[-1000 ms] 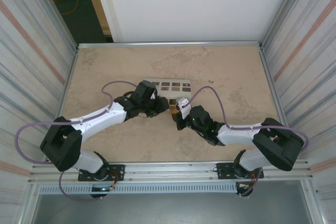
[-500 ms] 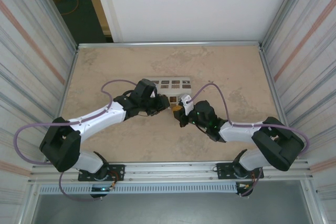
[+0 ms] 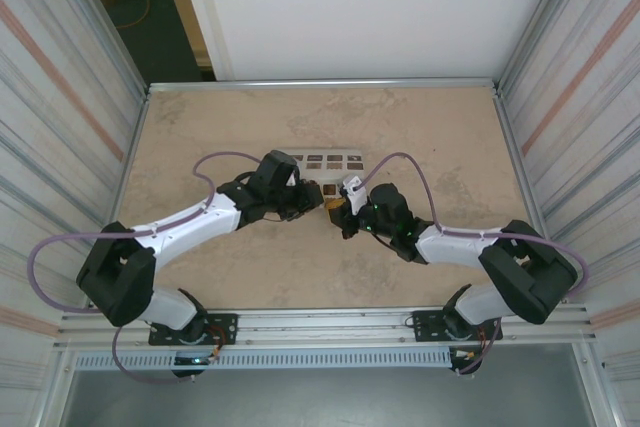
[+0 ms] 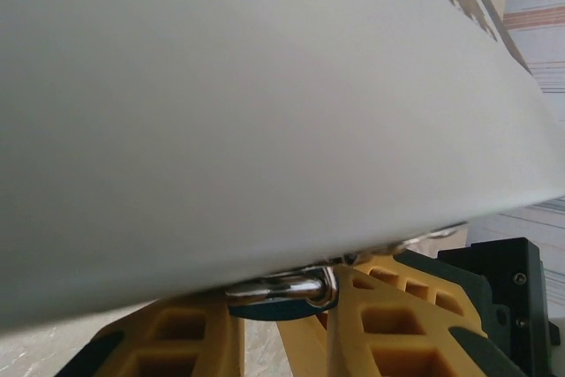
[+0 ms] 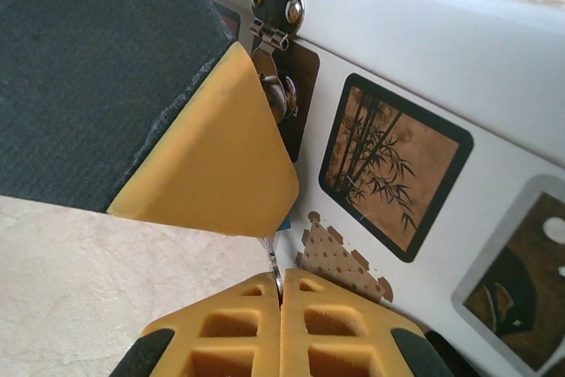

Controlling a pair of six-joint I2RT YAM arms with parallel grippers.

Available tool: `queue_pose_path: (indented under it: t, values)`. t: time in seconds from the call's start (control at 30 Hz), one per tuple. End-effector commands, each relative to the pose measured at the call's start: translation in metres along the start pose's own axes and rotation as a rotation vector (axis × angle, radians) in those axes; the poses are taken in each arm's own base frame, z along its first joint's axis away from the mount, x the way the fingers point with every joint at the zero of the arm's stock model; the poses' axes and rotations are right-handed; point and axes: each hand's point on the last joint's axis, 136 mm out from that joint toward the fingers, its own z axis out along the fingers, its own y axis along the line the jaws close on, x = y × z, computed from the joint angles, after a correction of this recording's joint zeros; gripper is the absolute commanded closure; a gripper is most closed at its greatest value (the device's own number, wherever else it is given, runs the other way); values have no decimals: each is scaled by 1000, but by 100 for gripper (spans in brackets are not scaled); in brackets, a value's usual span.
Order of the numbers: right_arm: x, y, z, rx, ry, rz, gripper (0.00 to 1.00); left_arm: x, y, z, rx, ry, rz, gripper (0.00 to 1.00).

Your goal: Unlock the padlock with the key

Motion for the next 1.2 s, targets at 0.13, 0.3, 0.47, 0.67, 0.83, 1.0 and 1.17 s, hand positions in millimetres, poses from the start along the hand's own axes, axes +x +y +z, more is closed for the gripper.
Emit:
queue_pose_path:
  t: [0.13, 0.3, 0.47, 0.67, 0.83, 1.0, 1.17]
  values:
    - [-58, 11, 3, -48, -163, -11, 100, 20, -38, 4, 144, 94, 90, 78]
    - [-66, 11, 1, -44, -186, -9, 100, 20, -34, 8, 134, 99, 88, 78]
    - [-75, 17, 2, -69, -203, -4, 100, 22, -28, 16, 133, 107, 70, 78]
    - [-89, 23, 1, -99, -231, -5, 100, 25, -23, 24, 133, 119, 56, 78]
    - [-104, 30, 2, -131, -252, -22, 100, 27, -20, 28, 127, 129, 51, 78]
    - [-115, 37, 4, -164, -274, -46, 100, 29, -19, 28, 130, 136, 47, 78]
    - [-120, 33, 3, -157, -296, -79, 100, 32, -22, 25, 145, 149, 47, 78]
